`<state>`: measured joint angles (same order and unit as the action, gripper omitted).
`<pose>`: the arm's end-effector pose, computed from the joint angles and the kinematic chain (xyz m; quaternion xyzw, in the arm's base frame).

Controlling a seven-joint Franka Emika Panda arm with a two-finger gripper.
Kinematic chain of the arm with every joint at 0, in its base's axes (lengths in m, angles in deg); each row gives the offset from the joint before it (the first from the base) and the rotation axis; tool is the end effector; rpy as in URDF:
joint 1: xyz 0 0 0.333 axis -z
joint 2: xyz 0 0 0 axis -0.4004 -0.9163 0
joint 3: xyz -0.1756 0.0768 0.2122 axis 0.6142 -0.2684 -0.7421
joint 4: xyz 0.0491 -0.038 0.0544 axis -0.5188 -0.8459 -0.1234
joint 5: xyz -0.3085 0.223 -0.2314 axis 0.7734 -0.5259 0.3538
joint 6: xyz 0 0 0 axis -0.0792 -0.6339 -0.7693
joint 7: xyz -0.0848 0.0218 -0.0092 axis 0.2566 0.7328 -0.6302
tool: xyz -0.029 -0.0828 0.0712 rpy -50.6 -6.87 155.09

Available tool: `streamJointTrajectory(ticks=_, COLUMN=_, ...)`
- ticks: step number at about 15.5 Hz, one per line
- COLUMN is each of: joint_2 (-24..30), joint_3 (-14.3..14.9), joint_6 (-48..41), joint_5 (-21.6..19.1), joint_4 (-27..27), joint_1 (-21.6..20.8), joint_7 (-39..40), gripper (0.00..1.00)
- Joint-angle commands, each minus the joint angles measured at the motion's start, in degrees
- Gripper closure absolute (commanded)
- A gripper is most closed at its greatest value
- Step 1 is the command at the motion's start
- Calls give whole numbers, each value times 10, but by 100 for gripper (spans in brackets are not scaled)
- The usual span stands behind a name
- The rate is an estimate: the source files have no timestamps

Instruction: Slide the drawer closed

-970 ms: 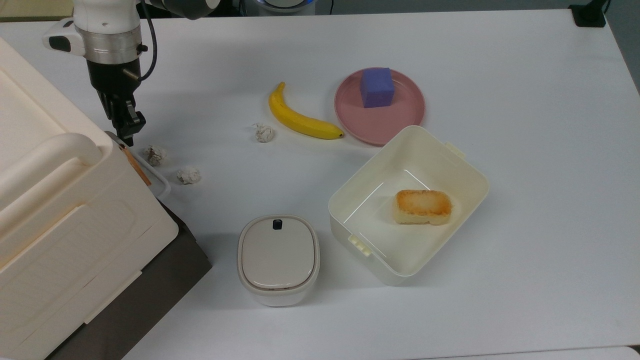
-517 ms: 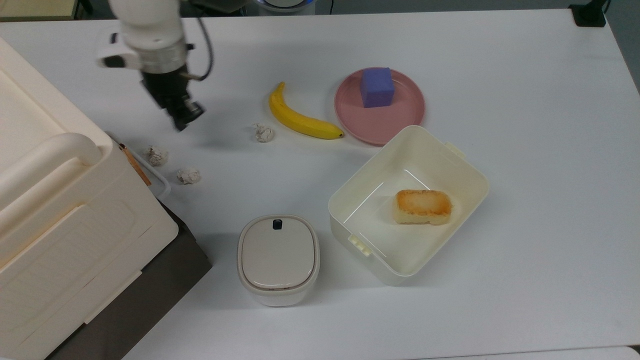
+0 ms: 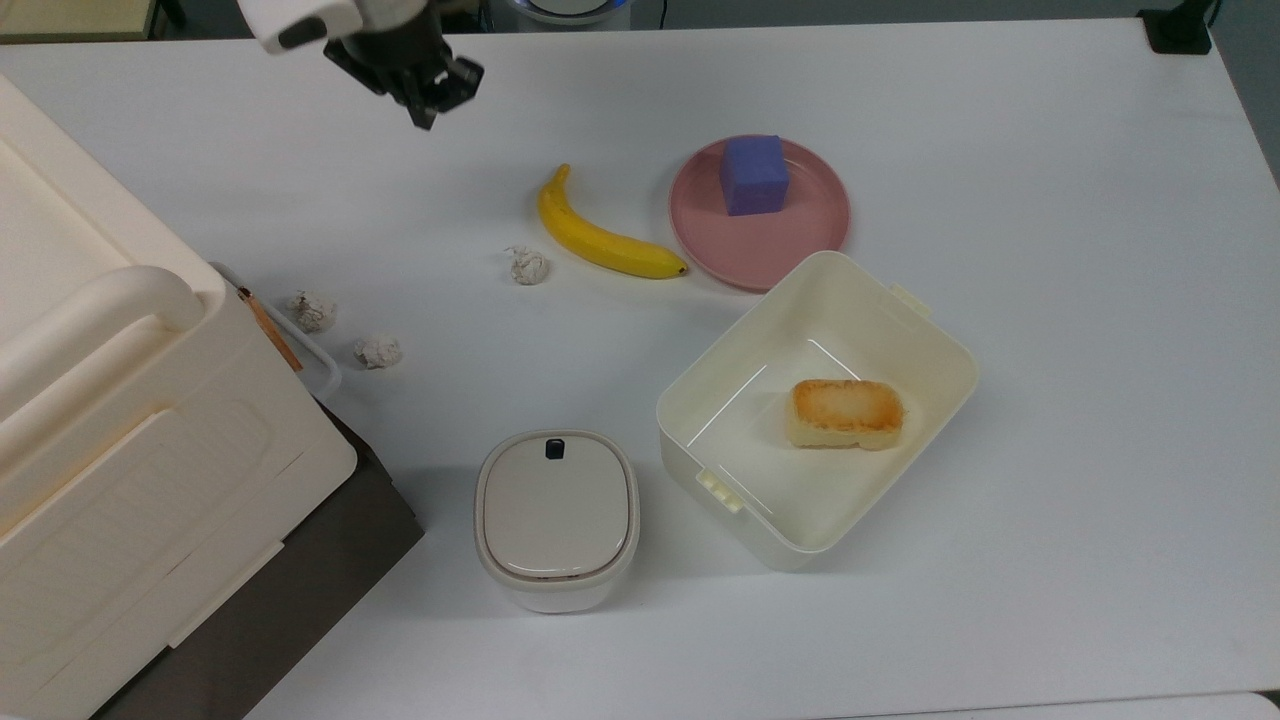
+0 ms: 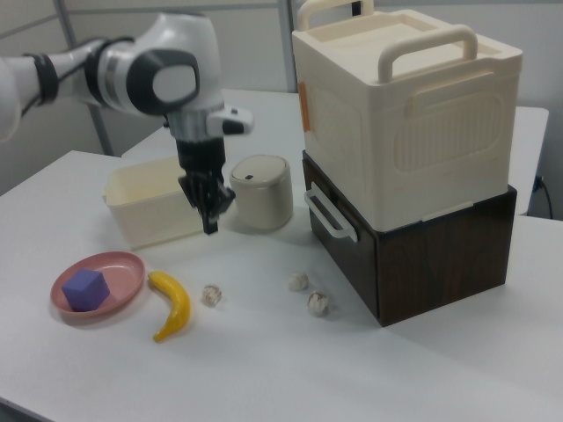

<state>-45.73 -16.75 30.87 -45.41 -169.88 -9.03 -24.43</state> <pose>0.6101 -0.0956 0.4622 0.9882 -0.1373 -0.0658 0.0164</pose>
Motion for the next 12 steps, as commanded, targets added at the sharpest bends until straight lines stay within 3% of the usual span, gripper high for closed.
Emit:
streamJointTrajectory(ticks=1, joint_2=21, joint_3=2, joint_6=-25, joint_5=-22, joint_4=27, joint_1=-3, joint_7=58, gripper=100)
streamJointTrajectory(ticks=4, joint_2=54, joint_3=8, joint_6=-24, joint_5=-52, joint_4=35, joint_1=-26, joint_7=59, gripper=100)
streamJointTrajectory(ticks=11, joint_2=68, joint_3=17, joint_6=-22, joint_5=-57, joint_4=73, joint_1=-32, joint_7=51, gripper=100)
streamJointTrajectory(ticks=12, joint_2=65, joint_3=18, joint_6=-19, joint_5=-59, joint_4=74, joint_1=-36, joint_7=51, gripper=54)
